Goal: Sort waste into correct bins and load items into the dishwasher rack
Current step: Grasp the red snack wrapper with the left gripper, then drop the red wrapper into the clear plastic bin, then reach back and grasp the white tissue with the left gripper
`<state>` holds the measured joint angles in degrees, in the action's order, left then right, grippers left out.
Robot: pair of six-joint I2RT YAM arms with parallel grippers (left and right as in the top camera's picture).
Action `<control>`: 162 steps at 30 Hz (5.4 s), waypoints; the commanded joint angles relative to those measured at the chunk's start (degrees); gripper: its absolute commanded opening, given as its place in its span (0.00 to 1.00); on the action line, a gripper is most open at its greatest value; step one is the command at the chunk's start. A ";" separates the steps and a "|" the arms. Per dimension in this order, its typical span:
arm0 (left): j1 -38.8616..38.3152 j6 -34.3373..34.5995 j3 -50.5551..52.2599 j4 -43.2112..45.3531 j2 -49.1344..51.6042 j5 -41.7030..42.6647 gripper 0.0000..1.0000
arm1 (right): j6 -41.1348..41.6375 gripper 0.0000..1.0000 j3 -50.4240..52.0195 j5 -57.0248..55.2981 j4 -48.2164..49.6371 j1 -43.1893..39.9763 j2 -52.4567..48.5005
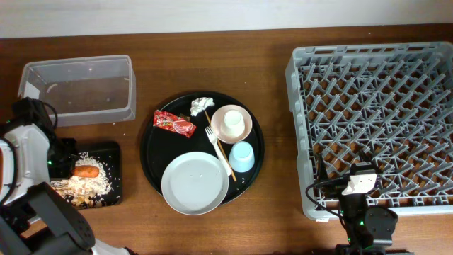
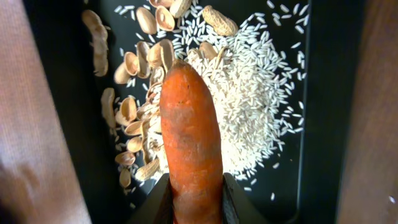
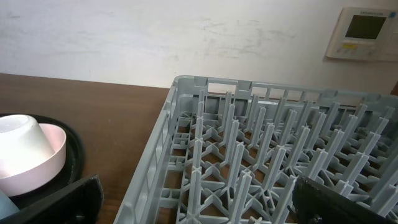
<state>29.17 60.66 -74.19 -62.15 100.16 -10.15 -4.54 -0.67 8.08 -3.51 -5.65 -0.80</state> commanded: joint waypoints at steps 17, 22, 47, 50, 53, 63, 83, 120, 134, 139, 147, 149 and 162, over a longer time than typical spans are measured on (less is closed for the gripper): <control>-3.63 -12.57 -0.11 0.87 -7.30 6.01 0.68 | 0.09 0.99 0.35 0.33 -0.20 -0.33 0.44; -13.90 -25.99 -1.33 4.96 -14.93 19.28 0.96 | 0.09 0.98 0.35 0.35 -0.20 -0.33 0.44; -39.41 -20.59 -18.60 6.10 10.99 15.04 0.95 | 0.09 0.99 0.35 0.33 -0.22 -0.33 0.44; -39.52 -17.35 -18.60 6.36 13.92 12.07 0.89 | 0.09 0.99 0.35 0.33 -0.20 -0.33 0.44; -39.52 -16.74 -18.60 7.52 17.07 12.00 0.81 | 0.09 0.99 0.35 0.33 -0.20 -0.33 0.44; -39.54 -12.24 -18.56 9.81 21.99 11.87 0.70 | 0.09 0.99 0.35 0.33 -0.20 -0.33 0.44; -39.63 -12.33 -23.93 2.27 20.85 10.84 0.01 | 0.09 0.99 0.35 0.33 -0.20 -0.33 0.44; -13.53 -14.19 -31.30 10.78 11.72 11.43 0.97 | 0.09 0.99 0.35 0.33 -0.22 -0.33 0.44; -38.14 -35.34 -31.41 11.28 7.45 21.29 0.72 | 0.09 0.99 0.35 0.33 -0.20 -0.33 0.44; -44.85 -36.83 -31.39 11.21 10.75 14.38 0.72 | 0.09 0.99 0.35 0.33 -0.20 -0.33 0.44; -46.31 -37.48 -31.39 9.11 17.27 10.12 0.72 | 0.09 0.99 0.35 0.33 -0.20 -0.33 0.44; -46.31 -37.64 -31.39 8.41 18.16 10.10 0.72 | 0.09 0.99 0.35 0.35 -0.20 -0.33 0.44; -47.82 -37.64 -31.39 6.58 26.27 10.10 0.72 | 0.09 0.99 0.35 0.33 -0.20 -0.33 0.44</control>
<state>-17.91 23.97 -104.90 -56.07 124.81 0.58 -4.56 -0.67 8.08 -3.51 -5.65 -0.80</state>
